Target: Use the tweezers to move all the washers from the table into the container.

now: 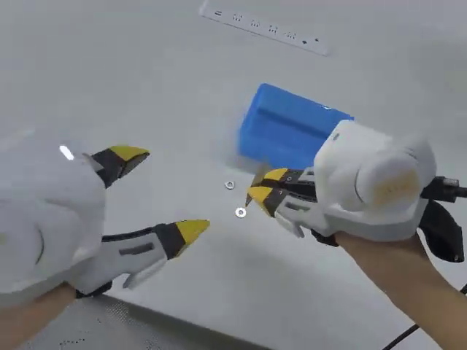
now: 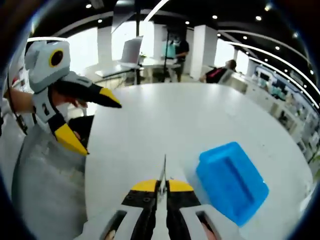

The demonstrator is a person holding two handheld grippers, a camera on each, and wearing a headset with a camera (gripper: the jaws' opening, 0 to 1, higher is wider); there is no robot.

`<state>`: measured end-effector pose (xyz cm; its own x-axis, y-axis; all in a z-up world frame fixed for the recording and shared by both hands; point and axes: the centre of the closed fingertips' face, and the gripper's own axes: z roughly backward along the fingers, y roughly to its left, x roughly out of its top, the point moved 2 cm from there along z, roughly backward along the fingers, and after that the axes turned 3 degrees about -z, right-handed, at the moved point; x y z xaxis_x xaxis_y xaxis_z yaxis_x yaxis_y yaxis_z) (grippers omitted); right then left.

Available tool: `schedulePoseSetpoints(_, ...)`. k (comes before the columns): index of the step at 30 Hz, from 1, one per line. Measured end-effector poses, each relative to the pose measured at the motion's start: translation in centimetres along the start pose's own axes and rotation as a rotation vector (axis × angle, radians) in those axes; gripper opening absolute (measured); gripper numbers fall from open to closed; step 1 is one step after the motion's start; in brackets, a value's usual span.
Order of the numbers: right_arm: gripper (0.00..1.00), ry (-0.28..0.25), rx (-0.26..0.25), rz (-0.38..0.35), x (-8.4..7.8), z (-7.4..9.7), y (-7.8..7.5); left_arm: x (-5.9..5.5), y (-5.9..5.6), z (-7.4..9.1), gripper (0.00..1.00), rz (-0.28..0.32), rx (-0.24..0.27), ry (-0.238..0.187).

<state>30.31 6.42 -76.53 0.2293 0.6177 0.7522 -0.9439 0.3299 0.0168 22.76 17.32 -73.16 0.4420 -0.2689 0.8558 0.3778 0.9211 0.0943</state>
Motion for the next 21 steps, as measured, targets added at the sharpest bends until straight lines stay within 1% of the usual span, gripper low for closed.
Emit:
schedulePoseSetpoints(1, 0.02, -0.015, -0.007, -0.018, 0.3, -0.2, -0.4, -0.9, 0.6, 0.4, 0.64, 0.009, 0.045, 0.02)
schedulePoseSetpoints(3, 0.02, -0.042, -0.02, -0.065, 0.8, -0.5, -1.2, -1.8, 1.1, 0.7, 0.67, -0.012, 0.093, 0.052)
schedulePoseSetpoints(4, 0.02, -0.052, -0.02, -0.083, 1.0, -0.7, -1.4, -2.4, 1.4, 0.6, 0.71, -0.024, 0.129, 0.07)
schedulePoseSetpoints(6, 0.03, -0.063, -0.027, -0.114, 1.3, -1.0, -1.9, -3.2, 1.7, 0.3, 0.76, 0.016, 0.177, 0.108)
schedulePoseSetpoints(7, 0.03, -0.066, -0.029, -0.118, 1.4, -1.3, -2.2, -3.1, 1.7, 0.2, 0.75, 0.01, 0.173, 0.109)
schedulePoseSetpoints(8, 0.03, -0.068, -0.031, -0.124, 1.5, -1.5, -2.4, -3.0, 1.9, 0.0, 0.74, -0.002, 0.179, 0.106)
schedulePoseSetpoints(9, 0.03, -0.072, -0.036, -0.127, 1.6, -1.8, -2.5, -3.0, 2.3, 0.0, 0.74, -0.01, 0.196, 0.104)
schedulePoseSetpoints(10, 0.03, -0.075, -0.037, -0.128, 1.7, -1.9, -2.6, -3.0, 2.4, 0.0, 0.76, -0.013, 0.201, 0.104)
schedulePoseSetpoints(13, 0.03, -0.072, -0.043, -0.12, 1.7, -2.4, -2.7, -3.5, 2.8, 0.3, 0.77, 0.011, 0.204, 0.103)
schedulePoseSetpoints(15, 0.03, -0.068, -0.041, -0.123, 1.6, -2.6, -2.6, -3.6, 2.9, 0.3, 0.76, 0.02, 0.199, 0.107)
schedulePoseSetpoints(17, 0.03, -0.073, -0.037, -0.136, 1.6, -2.7, -2.4, -3.6, 2.8, 0.2, 0.77, 0.031, 0.188, 0.104)
schedulePoseSetpoints(21, 0.03, -0.052, -0.045, -0.121, 1.0, -3.3, -2.3, -3.6, 2.6, 0.2, 0.75, 0.01, 0.184, 0.105)
